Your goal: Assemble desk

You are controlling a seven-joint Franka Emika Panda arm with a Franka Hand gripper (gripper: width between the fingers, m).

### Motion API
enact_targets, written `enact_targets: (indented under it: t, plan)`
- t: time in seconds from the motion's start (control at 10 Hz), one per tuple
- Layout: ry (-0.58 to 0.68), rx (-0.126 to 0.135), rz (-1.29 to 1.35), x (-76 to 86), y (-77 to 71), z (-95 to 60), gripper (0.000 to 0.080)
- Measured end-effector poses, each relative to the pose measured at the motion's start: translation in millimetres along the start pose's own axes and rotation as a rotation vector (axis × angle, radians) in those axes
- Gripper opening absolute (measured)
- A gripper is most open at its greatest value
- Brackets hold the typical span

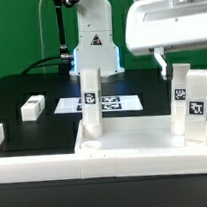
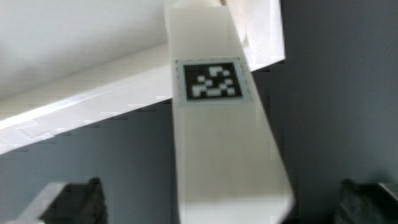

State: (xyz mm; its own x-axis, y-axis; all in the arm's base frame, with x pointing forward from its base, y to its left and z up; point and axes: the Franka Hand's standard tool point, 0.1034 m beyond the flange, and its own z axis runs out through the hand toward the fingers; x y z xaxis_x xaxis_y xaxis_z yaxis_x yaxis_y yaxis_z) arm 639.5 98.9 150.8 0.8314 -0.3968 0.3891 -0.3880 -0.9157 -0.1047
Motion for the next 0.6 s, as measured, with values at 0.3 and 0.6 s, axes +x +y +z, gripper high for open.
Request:
enact_targets:
  t: [0.3,0.6]
  plan:
    - [-0.084,-0.041,0.006,7.5,9.8,0.4,0.0649]
    - [-0.193,-0.031,0.052,27.0,-0.8,-14.8,0.0649]
